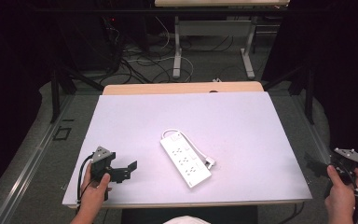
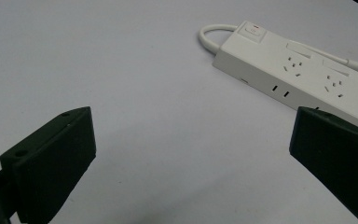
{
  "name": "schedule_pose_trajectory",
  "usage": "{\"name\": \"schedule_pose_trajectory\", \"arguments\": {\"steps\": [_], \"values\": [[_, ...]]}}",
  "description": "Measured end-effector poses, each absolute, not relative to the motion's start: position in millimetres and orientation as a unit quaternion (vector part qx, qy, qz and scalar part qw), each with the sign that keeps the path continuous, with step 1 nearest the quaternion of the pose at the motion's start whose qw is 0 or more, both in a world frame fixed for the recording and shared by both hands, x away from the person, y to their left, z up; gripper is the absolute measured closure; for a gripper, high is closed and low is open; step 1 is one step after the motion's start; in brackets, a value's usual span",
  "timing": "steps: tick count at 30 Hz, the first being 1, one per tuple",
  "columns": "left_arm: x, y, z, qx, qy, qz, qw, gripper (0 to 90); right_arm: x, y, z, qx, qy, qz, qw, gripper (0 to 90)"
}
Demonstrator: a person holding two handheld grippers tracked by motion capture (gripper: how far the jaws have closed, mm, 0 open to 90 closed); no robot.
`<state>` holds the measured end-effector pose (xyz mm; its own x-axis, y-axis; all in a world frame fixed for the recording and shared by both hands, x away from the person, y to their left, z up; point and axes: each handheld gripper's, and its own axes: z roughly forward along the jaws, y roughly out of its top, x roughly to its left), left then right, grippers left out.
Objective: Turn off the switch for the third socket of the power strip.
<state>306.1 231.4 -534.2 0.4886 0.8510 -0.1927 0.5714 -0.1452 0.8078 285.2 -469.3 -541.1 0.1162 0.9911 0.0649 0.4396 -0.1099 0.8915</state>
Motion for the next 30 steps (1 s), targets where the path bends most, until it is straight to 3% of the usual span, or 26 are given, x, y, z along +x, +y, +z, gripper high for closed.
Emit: {"name": "schedule_pose_trajectory", "arguments": {"steps": [11,30], "values": [[306.6,231.0,-534.9,0.741,0.48,0.159,0.443,0.2,289.8,-471.7,-564.0,0.664,0.531,0.377,0.368,0.0],[307.7,230.9,-535.8,0.743,0.479,0.156,0.441,0.2,297.1,-453.6,-568.9,0.634,0.585,0.364,0.351,0.0]]}}
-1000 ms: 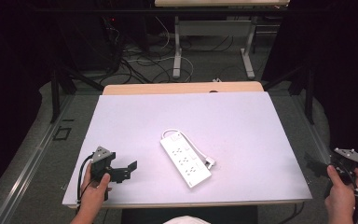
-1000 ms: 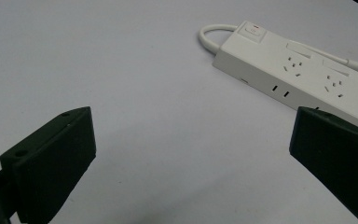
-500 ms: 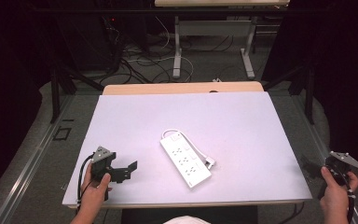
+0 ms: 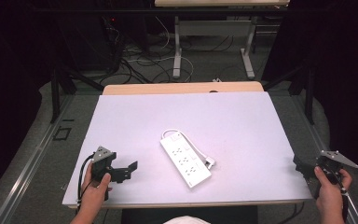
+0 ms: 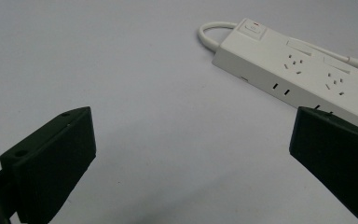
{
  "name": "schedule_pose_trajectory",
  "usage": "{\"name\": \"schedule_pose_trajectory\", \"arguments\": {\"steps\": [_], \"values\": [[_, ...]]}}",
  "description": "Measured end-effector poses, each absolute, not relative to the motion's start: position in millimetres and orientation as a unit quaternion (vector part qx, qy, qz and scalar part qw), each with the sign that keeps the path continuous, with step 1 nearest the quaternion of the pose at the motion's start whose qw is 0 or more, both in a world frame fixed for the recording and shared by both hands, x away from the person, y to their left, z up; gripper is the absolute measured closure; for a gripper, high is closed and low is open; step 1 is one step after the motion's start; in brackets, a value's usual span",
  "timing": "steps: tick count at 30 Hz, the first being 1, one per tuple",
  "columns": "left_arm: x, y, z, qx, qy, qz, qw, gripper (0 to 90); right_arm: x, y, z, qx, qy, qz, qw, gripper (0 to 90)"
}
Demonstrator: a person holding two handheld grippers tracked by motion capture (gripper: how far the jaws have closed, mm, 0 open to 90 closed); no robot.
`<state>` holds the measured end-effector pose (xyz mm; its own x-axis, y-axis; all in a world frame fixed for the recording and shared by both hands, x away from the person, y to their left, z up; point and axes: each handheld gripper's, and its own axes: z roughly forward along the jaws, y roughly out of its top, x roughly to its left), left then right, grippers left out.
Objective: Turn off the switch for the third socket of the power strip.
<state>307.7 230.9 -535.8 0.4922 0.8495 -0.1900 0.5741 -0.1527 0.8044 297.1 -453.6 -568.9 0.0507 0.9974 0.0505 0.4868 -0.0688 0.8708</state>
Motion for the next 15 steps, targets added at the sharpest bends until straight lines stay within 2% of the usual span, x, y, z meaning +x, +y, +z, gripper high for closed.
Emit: {"name": "schedule_pose_trajectory", "arguments": {"steps": [5,10,11,15], "values": [[308.0,230.5,-536.2,0.742,0.479,0.156,0.442,0.2,296.2,-449.0,-566.8,0.634,0.608,0.351,0.324,0.0],[308.2,230.8,-536.5,0.742,0.48,0.157,0.441,0.2,297.5,-446.6,-568.7,0.624,0.626,0.339,0.322,0.0],[308.4,230.8,-536.7,0.741,0.48,0.157,0.442,0.2,300.4,-446.1,-571.5,0.618,0.617,0.348,0.342,0.0],[308.4,230.7,-536.6,0.741,0.48,0.158,0.443,0.2,300.1,-445.9,-571.3,0.617,0.618,0.349,0.341,0.0]]}}
